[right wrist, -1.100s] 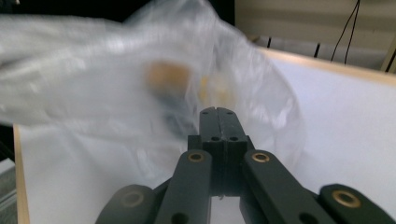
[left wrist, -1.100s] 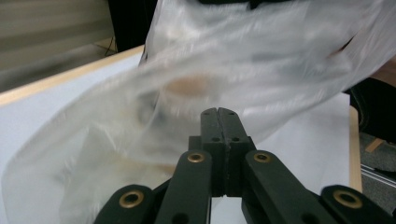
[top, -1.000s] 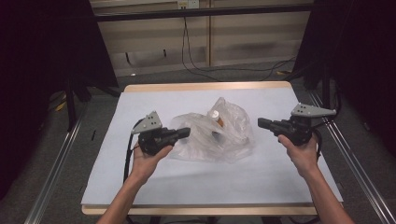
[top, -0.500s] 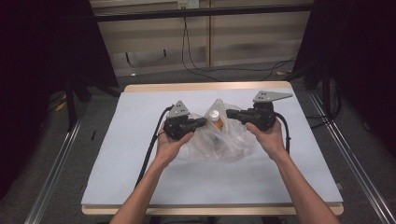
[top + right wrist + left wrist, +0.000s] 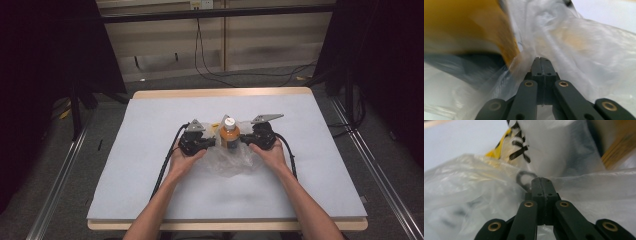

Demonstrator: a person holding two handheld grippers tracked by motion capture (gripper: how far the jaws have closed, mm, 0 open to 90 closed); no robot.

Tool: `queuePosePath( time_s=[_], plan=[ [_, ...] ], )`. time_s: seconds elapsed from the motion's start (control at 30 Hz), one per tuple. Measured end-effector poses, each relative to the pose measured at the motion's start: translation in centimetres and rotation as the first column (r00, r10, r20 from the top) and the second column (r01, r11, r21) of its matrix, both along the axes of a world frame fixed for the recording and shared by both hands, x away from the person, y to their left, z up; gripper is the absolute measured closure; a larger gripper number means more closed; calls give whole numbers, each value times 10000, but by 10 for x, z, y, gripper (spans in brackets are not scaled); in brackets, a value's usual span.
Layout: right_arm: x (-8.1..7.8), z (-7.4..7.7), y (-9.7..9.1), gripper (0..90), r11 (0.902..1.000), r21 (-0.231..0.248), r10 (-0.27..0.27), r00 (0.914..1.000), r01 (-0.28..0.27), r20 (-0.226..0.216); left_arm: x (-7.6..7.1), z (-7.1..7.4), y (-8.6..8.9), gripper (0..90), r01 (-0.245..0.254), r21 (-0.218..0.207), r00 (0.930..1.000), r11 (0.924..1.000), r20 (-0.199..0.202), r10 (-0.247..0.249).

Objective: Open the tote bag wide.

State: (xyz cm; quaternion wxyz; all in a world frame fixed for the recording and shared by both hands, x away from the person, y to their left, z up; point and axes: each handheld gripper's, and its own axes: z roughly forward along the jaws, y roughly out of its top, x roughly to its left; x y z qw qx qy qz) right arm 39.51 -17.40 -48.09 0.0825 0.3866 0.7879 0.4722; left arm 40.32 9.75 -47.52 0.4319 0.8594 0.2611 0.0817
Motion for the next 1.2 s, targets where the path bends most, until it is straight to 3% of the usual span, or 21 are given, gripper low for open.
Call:
queuePosePath(
  time_s=[0.13, 0.2, 0.23, 0.33, 0.47, 0.53, 0.67, 0.8, 0.87, 0.93, 0.97, 1.03, 1.2],
  plan=[
    [0, -12, -9, 900, 9992, -343, -233, 9993, 223, -276, 1, -9, 15, 900, -200, 442, 9997, 9988, -162, 207],
    [0, -11, -12, 900, 9993, -245, -296, 9991, 289, -290, 1, -15, 23, 900, -197, 360, 9996, 9992, -214, 204],
    [0, -12, -12, 900, 9984, -495, -296, 9988, 277, -385, 0, -15, 25, 900, -236, 309, 9992, 9992, -312, 246],
    [-1, -13, -11, 900, 9944, -1029, -294, 9985, 245, -457, -4, -13, 27, 900, -150, 663, 9999, 9977, -39, 153],
    [-1, -13, -13, 900, 9941, -1043, -358, 9978, 298, -556, -6, -12, 33, 900, -159, 859, 9999, 9962, -42, 163],
    [-2, -13, -16, 900, 9937, -1089, -347, 9976, 281, -591, -6, -14, 41, 900, -394, 441, 9991, 9982, -156, 401],
    [-4, -12, -21, 900, 9932, -1107, -431, 9973, 363, -593, -5, -12, 43, 900, -329, 513, 9989, 9981, -321, 345],
    [-8, -6, -28, 900, 9958, -823, -436, 9975, 390, -549, -9, 4, 44, 900, -288, 485, 9996, 9984, -29, 290],
    [-13, 9, -35, 900, 9983, -455, -377, 9992, 371, -124, -13, 24, 48, 900, -228, 252, 9991, 9994, 351, 219],
    [-17, 18, -37, 900, 9989, -400, -258, 9997, 260, 55, -14, 30, 48, 900, -214, 47, 9986, 9998, 478, 212],
    [-19, 22, -37, 900, 9991, -372, -216, 9997, 221, 117, -17, 42, 46, 900, -58, 8, 9974, 10000, 725, 57],
    [-22, 28, -37, 900, 9992, -368, -117, 9997, 125, 219, -18, 47, 45, 900, 34, -13, 9954, 10000, 962, -33],
    [-29, 41, -35, 900, 9996, -203, 219, 9991, -211, 375, -29, 64, 29, 900, 743, -333, 9916, 9967, 1082, -703]
  ],
)
